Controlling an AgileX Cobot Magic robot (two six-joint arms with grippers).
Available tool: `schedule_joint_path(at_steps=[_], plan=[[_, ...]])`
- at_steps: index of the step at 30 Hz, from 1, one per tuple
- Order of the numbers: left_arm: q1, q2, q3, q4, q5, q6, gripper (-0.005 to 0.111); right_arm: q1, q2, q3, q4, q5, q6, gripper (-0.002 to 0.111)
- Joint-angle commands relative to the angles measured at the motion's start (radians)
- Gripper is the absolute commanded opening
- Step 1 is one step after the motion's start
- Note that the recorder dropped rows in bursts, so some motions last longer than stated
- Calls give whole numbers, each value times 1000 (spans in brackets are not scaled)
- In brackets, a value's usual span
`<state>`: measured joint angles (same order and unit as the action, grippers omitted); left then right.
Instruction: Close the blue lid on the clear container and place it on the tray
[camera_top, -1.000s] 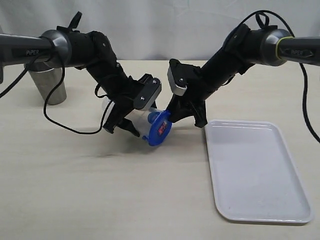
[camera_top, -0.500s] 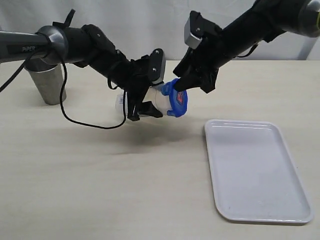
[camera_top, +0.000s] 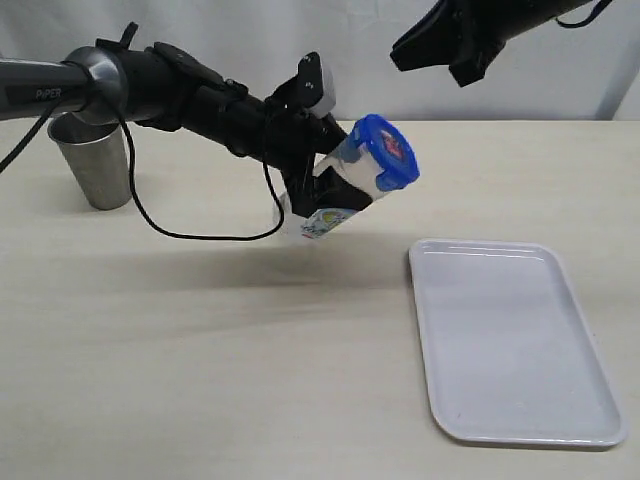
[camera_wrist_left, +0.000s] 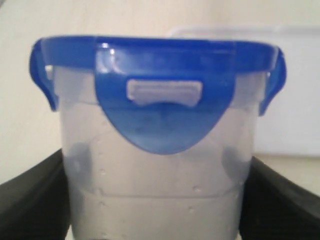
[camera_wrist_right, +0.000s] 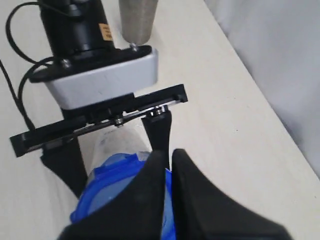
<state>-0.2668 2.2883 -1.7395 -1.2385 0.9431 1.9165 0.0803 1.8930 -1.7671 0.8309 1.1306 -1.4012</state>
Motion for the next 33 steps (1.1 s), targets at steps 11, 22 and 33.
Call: schedule_joint_path(at_steps=[11,22,33], plan=[[-2,-23,-8,-416,278,182,0,-104,-93,5,-77,-26,422,4],[-93,-20,-8,-500,278,227,0,-252,-178,425,295,24,232,4],[-113,-1,-8,-492,259,220,0,-252,-321,460,309,78,254,4]])
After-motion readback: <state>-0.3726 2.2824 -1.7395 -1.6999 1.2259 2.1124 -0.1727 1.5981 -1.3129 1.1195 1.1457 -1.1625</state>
